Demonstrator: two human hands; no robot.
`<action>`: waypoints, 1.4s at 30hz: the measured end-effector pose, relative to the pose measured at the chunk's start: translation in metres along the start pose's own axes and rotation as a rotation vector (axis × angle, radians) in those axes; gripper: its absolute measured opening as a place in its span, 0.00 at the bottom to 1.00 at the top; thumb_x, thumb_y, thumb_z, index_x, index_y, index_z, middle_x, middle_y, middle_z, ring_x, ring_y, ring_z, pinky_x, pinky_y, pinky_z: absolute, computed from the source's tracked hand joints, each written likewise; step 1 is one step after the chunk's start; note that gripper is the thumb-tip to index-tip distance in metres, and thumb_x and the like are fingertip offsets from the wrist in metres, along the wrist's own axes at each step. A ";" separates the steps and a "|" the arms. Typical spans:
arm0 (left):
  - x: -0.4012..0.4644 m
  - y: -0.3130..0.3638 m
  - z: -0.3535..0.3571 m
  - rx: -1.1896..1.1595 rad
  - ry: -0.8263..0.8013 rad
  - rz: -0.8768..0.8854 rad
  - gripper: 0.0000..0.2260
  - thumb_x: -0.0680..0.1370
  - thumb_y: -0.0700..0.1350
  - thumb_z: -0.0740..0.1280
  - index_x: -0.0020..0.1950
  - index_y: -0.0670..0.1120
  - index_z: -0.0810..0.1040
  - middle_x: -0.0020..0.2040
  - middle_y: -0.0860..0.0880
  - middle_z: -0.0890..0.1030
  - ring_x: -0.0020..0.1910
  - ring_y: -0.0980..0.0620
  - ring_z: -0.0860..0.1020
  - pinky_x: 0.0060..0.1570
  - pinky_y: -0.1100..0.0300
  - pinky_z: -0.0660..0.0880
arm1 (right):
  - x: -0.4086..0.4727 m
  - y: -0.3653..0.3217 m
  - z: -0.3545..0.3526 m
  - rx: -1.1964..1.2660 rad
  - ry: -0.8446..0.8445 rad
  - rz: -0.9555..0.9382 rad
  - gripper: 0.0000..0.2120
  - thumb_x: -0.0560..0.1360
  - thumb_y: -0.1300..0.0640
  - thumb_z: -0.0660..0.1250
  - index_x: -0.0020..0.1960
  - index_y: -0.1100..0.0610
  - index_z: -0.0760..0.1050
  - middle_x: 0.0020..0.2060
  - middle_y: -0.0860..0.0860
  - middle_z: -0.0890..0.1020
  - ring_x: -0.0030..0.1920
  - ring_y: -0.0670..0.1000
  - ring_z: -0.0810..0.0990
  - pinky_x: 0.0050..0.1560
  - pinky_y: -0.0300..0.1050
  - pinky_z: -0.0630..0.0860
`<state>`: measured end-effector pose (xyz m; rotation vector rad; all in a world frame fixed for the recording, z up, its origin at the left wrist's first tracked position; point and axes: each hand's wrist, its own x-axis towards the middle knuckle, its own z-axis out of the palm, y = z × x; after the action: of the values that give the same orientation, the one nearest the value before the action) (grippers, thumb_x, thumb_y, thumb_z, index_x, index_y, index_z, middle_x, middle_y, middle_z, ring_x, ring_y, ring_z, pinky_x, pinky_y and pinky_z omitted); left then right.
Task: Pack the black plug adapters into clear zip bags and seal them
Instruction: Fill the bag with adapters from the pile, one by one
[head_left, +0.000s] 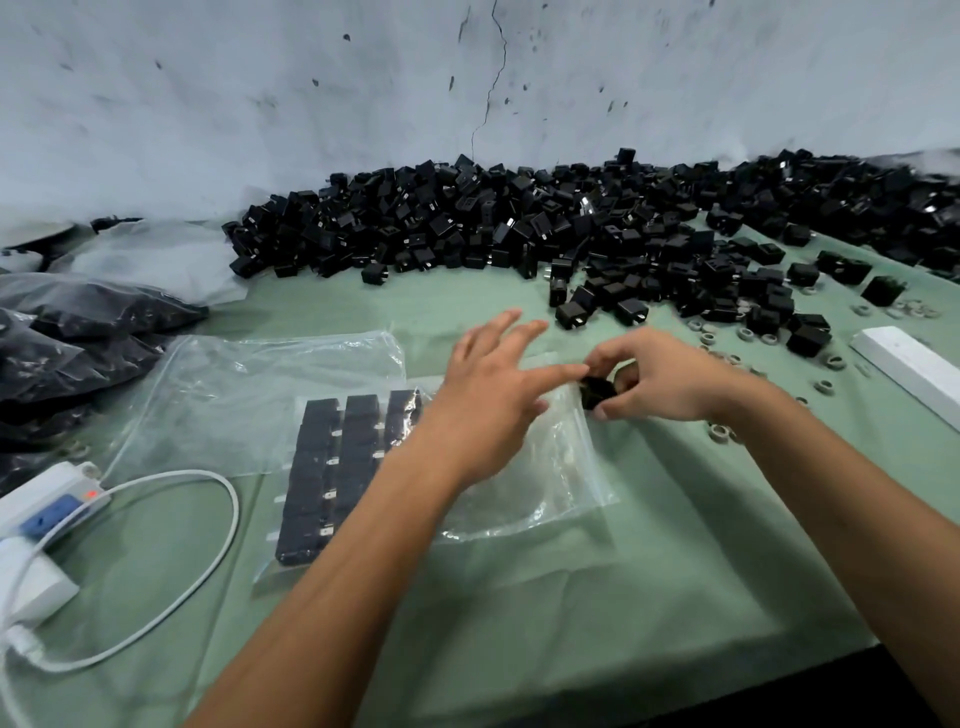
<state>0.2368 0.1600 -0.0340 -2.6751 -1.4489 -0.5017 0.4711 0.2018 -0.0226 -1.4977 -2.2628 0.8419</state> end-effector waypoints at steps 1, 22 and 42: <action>0.006 0.006 0.000 0.006 -0.002 0.057 0.22 0.80 0.46 0.70 0.71 0.65 0.74 0.81 0.47 0.62 0.81 0.44 0.53 0.75 0.45 0.54 | -0.005 -0.001 0.001 0.002 -0.029 -0.022 0.14 0.70 0.61 0.80 0.48 0.45 0.81 0.31 0.33 0.81 0.28 0.39 0.76 0.33 0.28 0.70; 0.014 0.022 -0.080 -0.059 0.012 0.177 0.06 0.75 0.42 0.74 0.47 0.52 0.88 0.56 0.53 0.79 0.60 0.50 0.71 0.55 0.51 0.73 | 0.016 -0.073 0.050 0.091 -0.577 -0.297 0.09 0.69 0.36 0.70 0.48 0.22 0.79 0.47 0.22 0.80 0.53 0.24 0.76 0.50 0.21 0.71; 0.011 0.012 -0.077 -0.191 0.185 0.210 0.03 0.74 0.41 0.75 0.45 0.47 0.87 0.50 0.51 0.81 0.55 0.49 0.74 0.53 0.52 0.73 | 0.030 -0.087 0.067 0.025 -0.662 -0.201 0.02 0.77 0.41 0.72 0.46 0.35 0.81 0.32 0.38 0.81 0.35 0.39 0.79 0.43 0.31 0.75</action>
<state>0.2325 0.1464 0.0429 -2.7900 -1.1083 -0.8813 0.3583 0.1840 -0.0232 -1.0452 -2.7724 1.4556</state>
